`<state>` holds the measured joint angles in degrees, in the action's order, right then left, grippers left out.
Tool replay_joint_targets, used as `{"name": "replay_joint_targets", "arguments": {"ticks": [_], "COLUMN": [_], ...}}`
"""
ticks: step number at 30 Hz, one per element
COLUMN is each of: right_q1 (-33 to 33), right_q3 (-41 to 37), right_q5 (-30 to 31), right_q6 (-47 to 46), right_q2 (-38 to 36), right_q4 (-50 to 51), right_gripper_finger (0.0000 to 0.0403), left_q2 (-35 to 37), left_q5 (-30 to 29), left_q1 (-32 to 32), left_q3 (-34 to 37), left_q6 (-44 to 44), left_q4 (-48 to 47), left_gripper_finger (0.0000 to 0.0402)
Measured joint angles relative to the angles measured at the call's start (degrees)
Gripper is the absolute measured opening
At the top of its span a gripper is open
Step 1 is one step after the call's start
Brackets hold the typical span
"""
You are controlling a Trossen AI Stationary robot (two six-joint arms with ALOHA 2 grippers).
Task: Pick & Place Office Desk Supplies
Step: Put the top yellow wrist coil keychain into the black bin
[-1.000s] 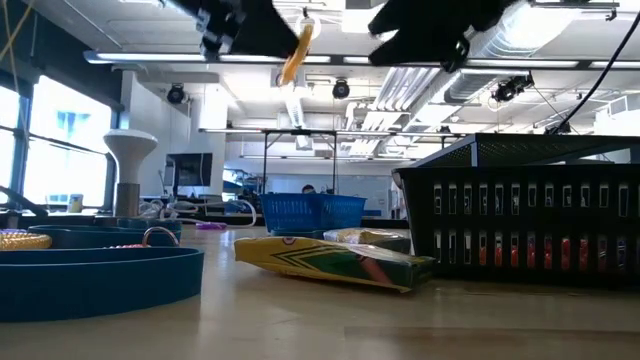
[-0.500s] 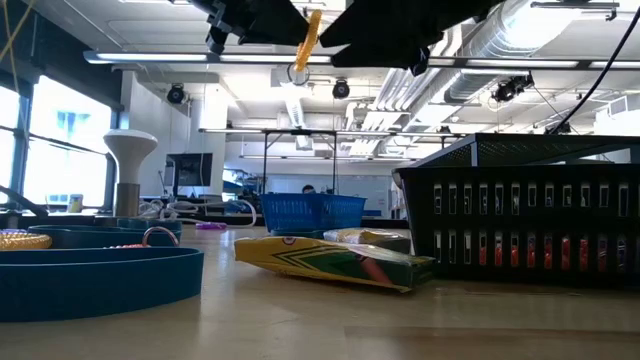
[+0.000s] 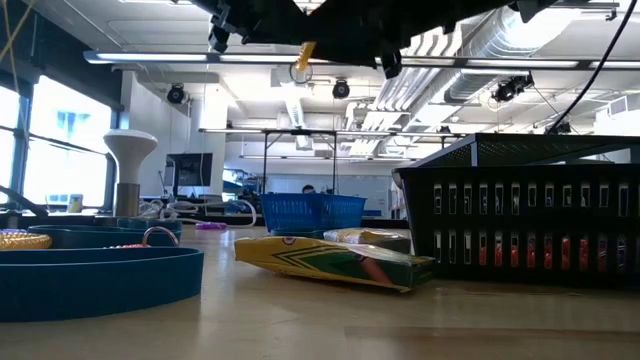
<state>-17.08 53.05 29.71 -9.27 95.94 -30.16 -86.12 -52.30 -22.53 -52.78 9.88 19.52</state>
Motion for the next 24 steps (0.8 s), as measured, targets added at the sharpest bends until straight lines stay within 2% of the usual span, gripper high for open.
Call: {"name": "replay_joint_targets", "arguments": {"ticks": [13,17,22,24], "right_q1": [0.26,0.28,0.31,0.29], "right_q3": [-0.08,-0.08,-0.08,-0.08], "right_q5": [0.51,0.79,0.81,0.79], "right_q6": [1.8,1.86,2.22,3.1], "right_q2": [0.22,0.22,0.19,0.19], "right_q4": [-1.41,-0.96,-0.13,0.04], "right_gripper_finger": [0.0116,0.0086,0.0022,0.0015], "left_q2": [-1.06,-1.1,-1.12,-1.12], "left_q5": [-0.32,-0.23,0.05,0.1], "left_q1": [0.03,0.03,0.01,0.01], "left_q3": [-0.01,-0.01,-0.01,-0.01], "left_q6": [-1.08,-1.28,-1.32,-1.32], "left_q4": [1.75,1.85,1.81,1.78], "left_gripper_finger": [0.0006,0.0006,0.0006,0.0006]}}
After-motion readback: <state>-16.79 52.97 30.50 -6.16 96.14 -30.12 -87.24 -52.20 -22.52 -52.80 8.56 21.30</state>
